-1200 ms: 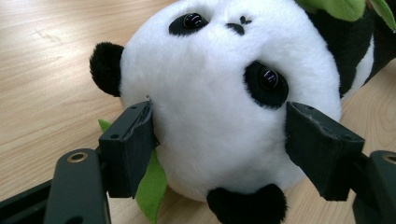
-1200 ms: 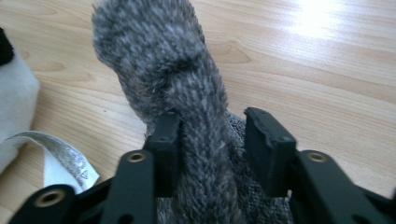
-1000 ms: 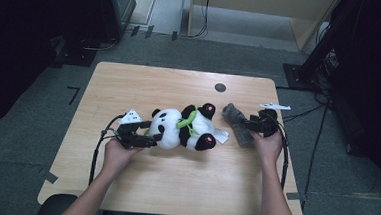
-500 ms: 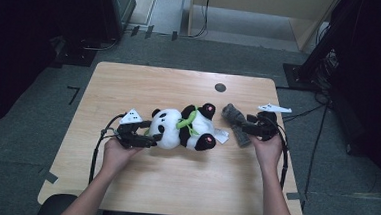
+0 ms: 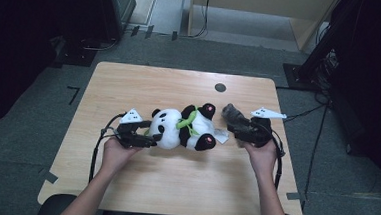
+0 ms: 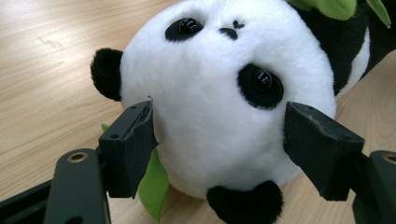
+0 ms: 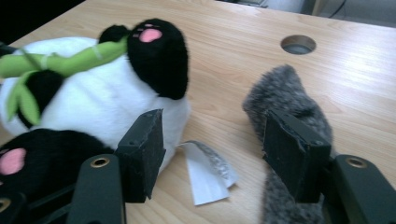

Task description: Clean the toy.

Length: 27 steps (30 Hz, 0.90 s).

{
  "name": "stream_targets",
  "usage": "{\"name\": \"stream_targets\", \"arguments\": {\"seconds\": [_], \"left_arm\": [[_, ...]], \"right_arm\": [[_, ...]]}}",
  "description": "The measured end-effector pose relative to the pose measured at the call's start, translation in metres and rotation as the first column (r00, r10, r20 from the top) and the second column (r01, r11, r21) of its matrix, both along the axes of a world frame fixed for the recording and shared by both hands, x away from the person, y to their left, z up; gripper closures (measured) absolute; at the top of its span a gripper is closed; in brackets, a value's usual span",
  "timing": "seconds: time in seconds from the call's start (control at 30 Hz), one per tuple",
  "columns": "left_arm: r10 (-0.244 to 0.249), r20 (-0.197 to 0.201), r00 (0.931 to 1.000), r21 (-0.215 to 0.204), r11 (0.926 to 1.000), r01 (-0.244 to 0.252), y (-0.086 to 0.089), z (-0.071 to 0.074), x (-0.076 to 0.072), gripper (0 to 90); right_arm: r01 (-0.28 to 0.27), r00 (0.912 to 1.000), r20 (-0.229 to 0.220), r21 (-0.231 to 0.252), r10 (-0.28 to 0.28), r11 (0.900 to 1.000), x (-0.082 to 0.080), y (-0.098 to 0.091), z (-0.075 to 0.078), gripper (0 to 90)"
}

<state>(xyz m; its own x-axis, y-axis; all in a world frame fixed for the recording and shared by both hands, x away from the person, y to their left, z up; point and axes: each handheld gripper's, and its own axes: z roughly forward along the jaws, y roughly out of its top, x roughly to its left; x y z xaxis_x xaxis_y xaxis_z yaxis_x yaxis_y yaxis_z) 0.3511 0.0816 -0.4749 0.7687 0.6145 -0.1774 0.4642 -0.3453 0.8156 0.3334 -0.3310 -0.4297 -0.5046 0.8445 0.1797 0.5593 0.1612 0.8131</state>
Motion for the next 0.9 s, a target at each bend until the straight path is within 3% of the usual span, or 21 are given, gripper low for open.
{"name": "stream_targets", "arguments": {"seconds": [0.43, 0.57, 0.9], "left_arm": [[-0.004, 0.001, 1.0000, 0.010, 0.9999, 0.004, 0.000, 0.001, -0.001, 26.1], [-0.005, 0.002, 1.0000, 0.011, 0.9999, 0.005, 0.000, 0.002, -0.002, 26.3], [-0.015, 0.004, 0.9999, 0.010, 0.9998, 0.015, 0.000, 0.003, -0.003, 28.8]], "right_arm": [[-0.091, 0.9946, 0.050, -0.001, 0.091, 0.9958, -0.026, 0.032, 0.013, 34.8], [-0.124, 0.9903, 0.067, 0.028, 0.122, 0.9918, -0.031, 0.039, 0.017, 34.3], [-0.193, 0.9797, 0.068, 0.060, 0.189, 0.9794, -0.038, 0.057, 0.010, 27.2]]}}
